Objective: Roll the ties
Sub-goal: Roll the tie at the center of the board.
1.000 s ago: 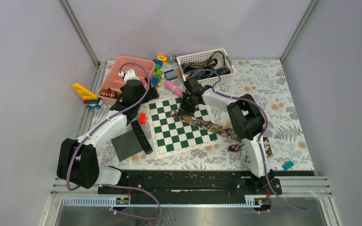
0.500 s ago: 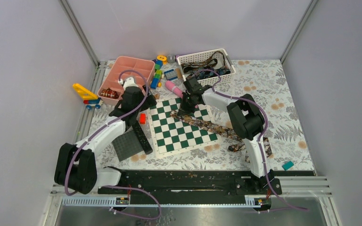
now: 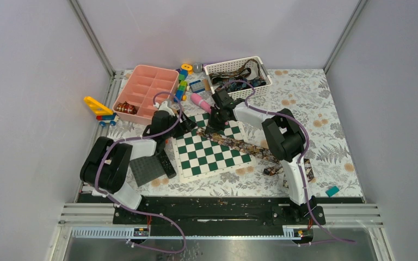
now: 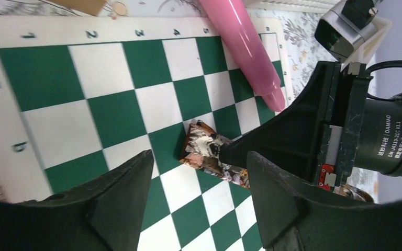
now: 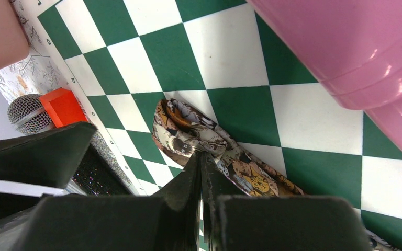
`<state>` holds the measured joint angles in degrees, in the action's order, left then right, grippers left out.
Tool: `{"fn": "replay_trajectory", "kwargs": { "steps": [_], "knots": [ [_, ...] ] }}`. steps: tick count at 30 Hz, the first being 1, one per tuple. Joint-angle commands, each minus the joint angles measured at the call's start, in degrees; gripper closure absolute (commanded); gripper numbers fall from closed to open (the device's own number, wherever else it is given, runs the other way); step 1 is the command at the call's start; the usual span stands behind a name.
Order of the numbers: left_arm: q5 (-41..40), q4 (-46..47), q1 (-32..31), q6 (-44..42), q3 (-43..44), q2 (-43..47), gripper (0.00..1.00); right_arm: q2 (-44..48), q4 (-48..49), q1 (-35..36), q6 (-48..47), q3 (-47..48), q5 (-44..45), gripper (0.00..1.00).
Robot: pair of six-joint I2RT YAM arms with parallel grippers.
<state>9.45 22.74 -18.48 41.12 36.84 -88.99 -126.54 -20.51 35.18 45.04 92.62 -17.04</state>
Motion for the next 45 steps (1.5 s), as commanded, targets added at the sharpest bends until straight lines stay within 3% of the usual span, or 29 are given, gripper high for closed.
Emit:
{"fn": "replay_trajectory", "kwargs": {
  "steps": [1,16,45],
  "knots": [
    [8.82,19.43,0.02,5.06,-2.50,-4.63,0.34,-0.37,-1.08,-0.24,-0.21,0.72,1.03,1.00],
    [11.38,25.95,0.02,6.39,-3.11,-13.27,0.44,-0.55,-1.08,-0.20,-0.18,0.47,1.00,1.00],
    [15.89,32.25,0.05,6.88,-3.48,-20.01,0.47,-0.21,-1.35,-0.20,0.76,-0.41,1.80,1.00]
  ]
}}
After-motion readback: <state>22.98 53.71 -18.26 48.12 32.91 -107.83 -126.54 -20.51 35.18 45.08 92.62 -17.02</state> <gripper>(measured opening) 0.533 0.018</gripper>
